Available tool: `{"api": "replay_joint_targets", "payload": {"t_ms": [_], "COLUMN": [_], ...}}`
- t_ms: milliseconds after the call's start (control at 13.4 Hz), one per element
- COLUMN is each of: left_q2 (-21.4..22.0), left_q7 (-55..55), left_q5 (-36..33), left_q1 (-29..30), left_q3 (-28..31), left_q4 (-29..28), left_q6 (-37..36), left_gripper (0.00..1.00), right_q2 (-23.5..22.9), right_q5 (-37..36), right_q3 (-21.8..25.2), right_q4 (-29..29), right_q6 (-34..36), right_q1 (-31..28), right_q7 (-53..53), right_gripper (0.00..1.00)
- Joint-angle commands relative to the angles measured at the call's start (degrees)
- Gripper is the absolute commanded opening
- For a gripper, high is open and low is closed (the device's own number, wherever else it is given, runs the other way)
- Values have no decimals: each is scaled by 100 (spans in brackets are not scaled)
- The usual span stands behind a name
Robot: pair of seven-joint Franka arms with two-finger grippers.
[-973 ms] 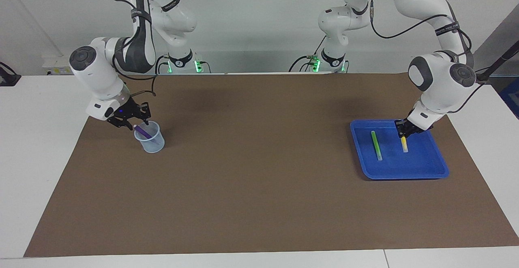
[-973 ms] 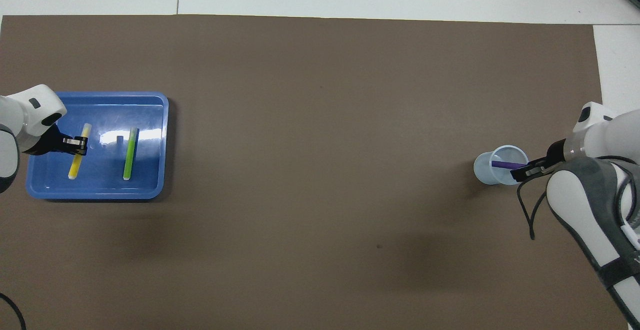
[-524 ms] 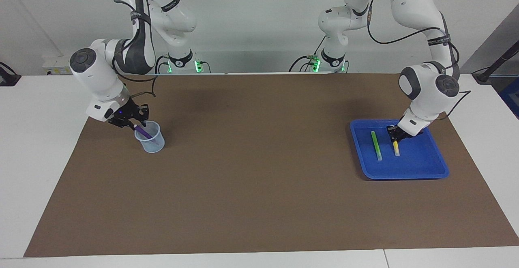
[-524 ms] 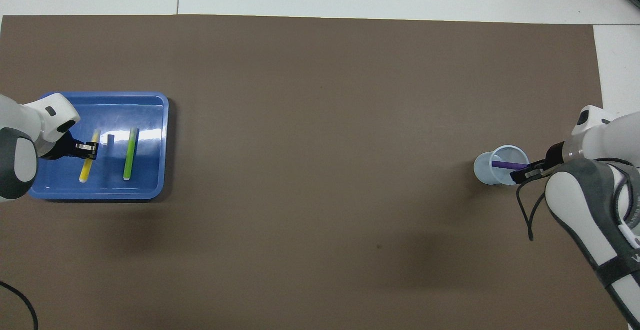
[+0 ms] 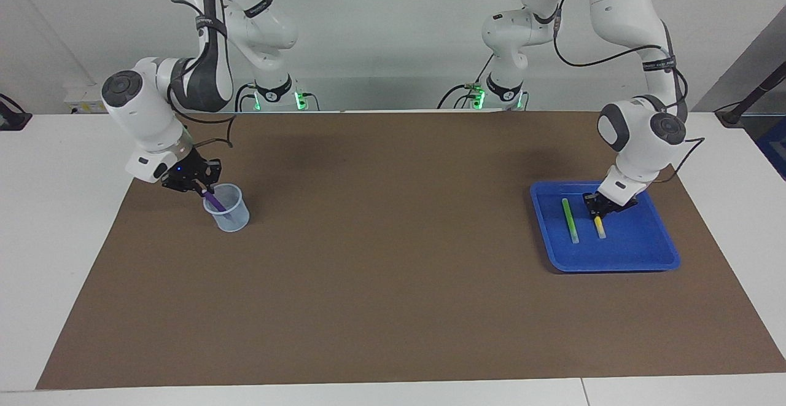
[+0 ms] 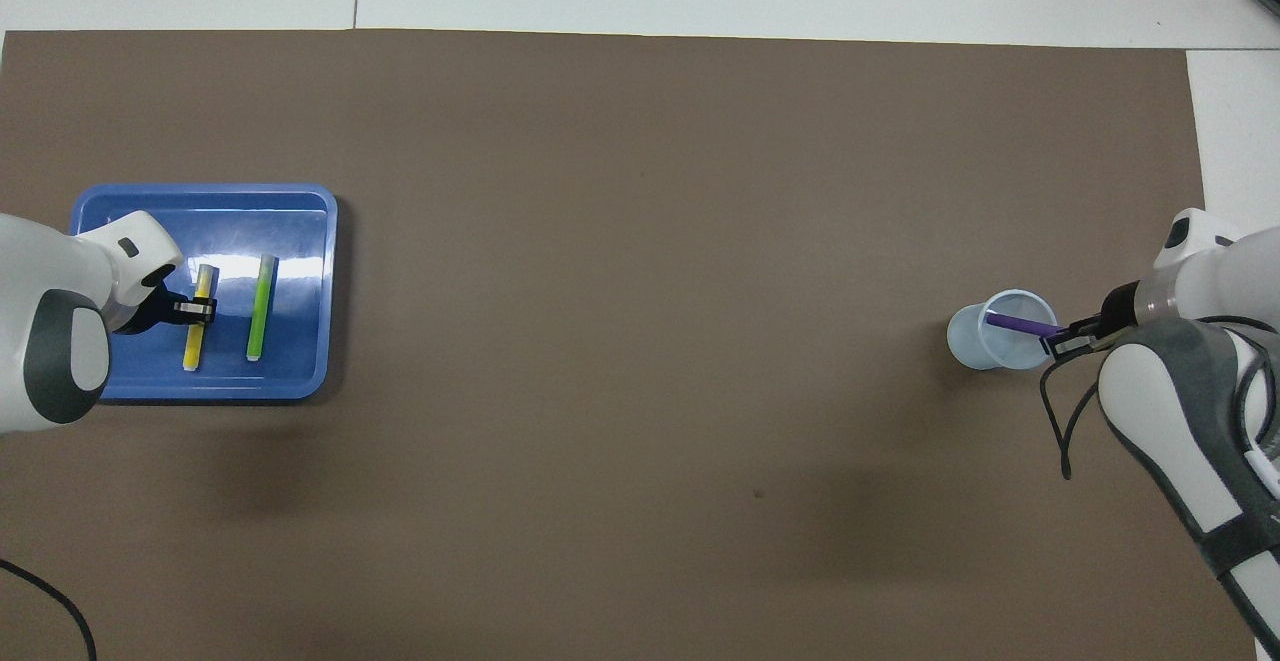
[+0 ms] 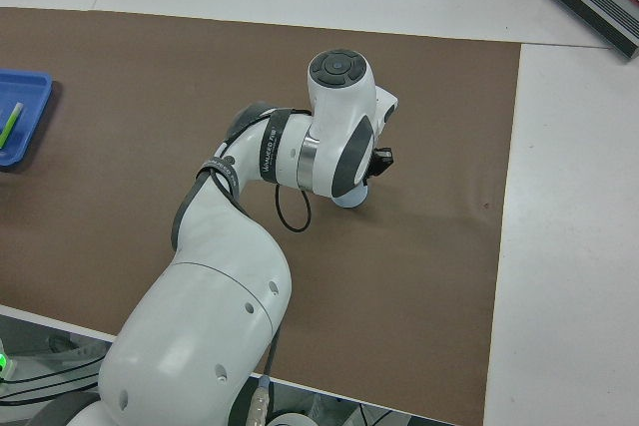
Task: Right arm passes pens to left for tray arrangement
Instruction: 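Grasp the purple pen from the cup with the right gripper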
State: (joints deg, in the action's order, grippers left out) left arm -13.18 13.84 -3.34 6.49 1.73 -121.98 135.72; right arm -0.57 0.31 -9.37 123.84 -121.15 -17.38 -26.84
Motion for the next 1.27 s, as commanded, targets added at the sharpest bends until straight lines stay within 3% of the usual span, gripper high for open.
{"api": "replay_joint_targets", "payload": {"t_ms": [0, 224, 673, 973, 1197], "left_q2": [-97, -176, -237, -176, -27], "left_q7": [-56, -109, -364, -1266, -2391], "left_q5": [61, 527, 712, 1247, 1686], "left_q1": [81, 46, -7, -42, -235], "left_q3": [-59, -50, -59, -111, -129], "left_q4": [103, 682, 1816, 2511, 2740], "left_q6": [-87, -702, -2231, -3287, -3692], "left_gripper": [58, 65, 86, 86, 86], "right_q2": [-57, -92, -31, -31, -22], "right_q5": [-111, -111, -23, 309, 942], "right_q3": [-91, -100, -135, -135, -179], "right_q4": [0, -333, -1097, -2098, -2531], "right_q6": [-23, 223, 767, 1663, 2007], "right_q1": [-72, -20, 349, 954, 1271], "right_q7": [-76, -76, -59, 81, 1011], "right_gripper": [0, 0, 0, 0, 0]}}
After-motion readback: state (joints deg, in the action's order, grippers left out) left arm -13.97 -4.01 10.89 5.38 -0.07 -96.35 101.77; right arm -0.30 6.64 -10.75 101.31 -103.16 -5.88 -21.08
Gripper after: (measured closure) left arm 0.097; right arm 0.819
